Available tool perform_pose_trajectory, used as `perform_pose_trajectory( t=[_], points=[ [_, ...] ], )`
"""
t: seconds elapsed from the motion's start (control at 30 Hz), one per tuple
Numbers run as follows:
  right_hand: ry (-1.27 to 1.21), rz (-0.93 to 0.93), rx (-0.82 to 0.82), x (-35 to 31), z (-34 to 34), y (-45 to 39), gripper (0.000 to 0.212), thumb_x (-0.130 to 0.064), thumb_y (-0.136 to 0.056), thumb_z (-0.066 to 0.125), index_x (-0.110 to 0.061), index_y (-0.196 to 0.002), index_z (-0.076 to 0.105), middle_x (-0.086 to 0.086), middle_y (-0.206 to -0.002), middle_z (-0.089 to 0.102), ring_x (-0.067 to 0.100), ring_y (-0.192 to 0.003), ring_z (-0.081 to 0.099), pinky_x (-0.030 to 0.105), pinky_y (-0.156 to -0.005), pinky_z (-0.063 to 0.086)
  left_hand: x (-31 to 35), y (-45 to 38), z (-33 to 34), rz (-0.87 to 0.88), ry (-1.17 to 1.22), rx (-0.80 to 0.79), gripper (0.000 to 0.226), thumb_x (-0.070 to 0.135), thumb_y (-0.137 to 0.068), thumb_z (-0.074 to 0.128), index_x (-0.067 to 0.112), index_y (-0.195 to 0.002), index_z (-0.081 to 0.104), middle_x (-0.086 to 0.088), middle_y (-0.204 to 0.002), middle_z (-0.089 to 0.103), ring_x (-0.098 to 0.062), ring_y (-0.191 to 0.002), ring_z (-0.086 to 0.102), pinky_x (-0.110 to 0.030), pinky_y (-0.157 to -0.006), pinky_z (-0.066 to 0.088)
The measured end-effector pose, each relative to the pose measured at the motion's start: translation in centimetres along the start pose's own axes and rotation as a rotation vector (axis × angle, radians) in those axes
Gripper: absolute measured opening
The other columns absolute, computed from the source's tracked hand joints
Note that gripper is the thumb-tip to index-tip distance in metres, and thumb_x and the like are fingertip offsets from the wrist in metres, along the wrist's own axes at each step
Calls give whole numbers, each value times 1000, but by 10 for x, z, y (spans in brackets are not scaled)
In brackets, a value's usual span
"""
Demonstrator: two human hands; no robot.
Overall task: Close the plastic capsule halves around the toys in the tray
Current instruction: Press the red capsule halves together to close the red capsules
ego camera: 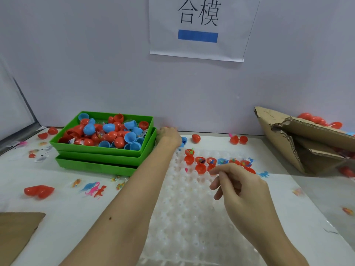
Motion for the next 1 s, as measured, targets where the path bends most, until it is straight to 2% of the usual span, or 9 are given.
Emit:
perform_pose_trajectory(
  t=[0.17, 0.33, 0.57, 0.77, 0.83, 0.9, 0.97, 1.0],
  points=[
    [26, 24, -13, 2, 1, 0, 32, -7, -102, 53, -31, -90, 70, -17, -75, 69, 6, -66, 69, 14, -63, 52, -2, 1, 2, -17, -12, -11, 40, 16, -106, 45, 5, -144, 48, -20, -146, 50, -33, -135, 47, -40, -102, 48],
    [16, 39, -9, 2, -1, -1, 31, -6, -102, 53, -29, -92, 72, -15, -74, 69, 7, -64, 68, 11, -59, 48, -2, -4, 3, 8, -40, -7, 46, 13, -106, 41, 4, -151, 42, -20, -150, 45, -34, -137, 42, -39, -106, 43],
    [11, 32, -11, 3, -2, -1, 32, -6, -102, 52, -29, -91, 71, -15, -75, 70, 6, -65, 69, 12, -61, 49, -2, -12, 7, -7, -21, 1, 49, 21, -106, 48, 15, -154, 39, -22, -150, 46, -35, -136, 39, -40, -107, 39],
    [7, 33, 4, 7, -4, -4, 31, -5, -101, 52, -26, -91, 73, -14, -72, 69, 7, -64, 69, 11, -60, 48, 5, 4, -10, 53, -10, 237, 35, 18, -108, 45, 8, -140, 53, -19, -138, 53, -32, -122, 54, -35, -98, 47],
    [-3, 37, 10, 9, -4, -4, 31, -5, -101, 52, -26, -90, 73, -13, -72, 69, 7, -63, 69, 10, -59, 47, 5, 18, -24, 107, 102, 317, 31, 10, -106, 45, 4, -133, 58, -19, -130, 58, -33, -117, 58, -36, -91, 50],
    [-14, 46, 14, 10, -3, -4, 31, -5, -101, 52, -25, -90, 73, -12, -72, 70, 7, -63, 69, 10, -58, 46, 1, 39, -36, 141, 318, 379, 28, 3, -106, 43, -2, -122, 64, -21, -116, 63, -35, -106, 63, -38, -83, 52],
    [-17, 57, 29, 11, -4, -3, 32, -4, -101, 52, -25, -89, 72, -12, -72, 70, 6, -63, 69, 11, -59, 47, -3, 68, -42, 207, 567, 439, 27, 7, -106, 49, -6, -102, 72, -20, -98, 70, -32, -89, 67, -38, -72, 53],
    [-16, 65, 41, 12, -4, -3, 32, -3, -101, 52, -25, -90, 72, -11, -73, 71, 6, -65, 70, 12, -60, 49, -6, 85, -42, 223, 732, 445, 27, 14, -104, 58, -3, -93, 76, -15, -88, 73, -26, -81, 68, -35, -68, 52]
  ],
)
Point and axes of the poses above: each hand's wrist, its own y-axis away from the middle knuckle, its own z-axis out of the palm, x = y × z, the point moved 5 cm from there along -y, towards the middle knuckle
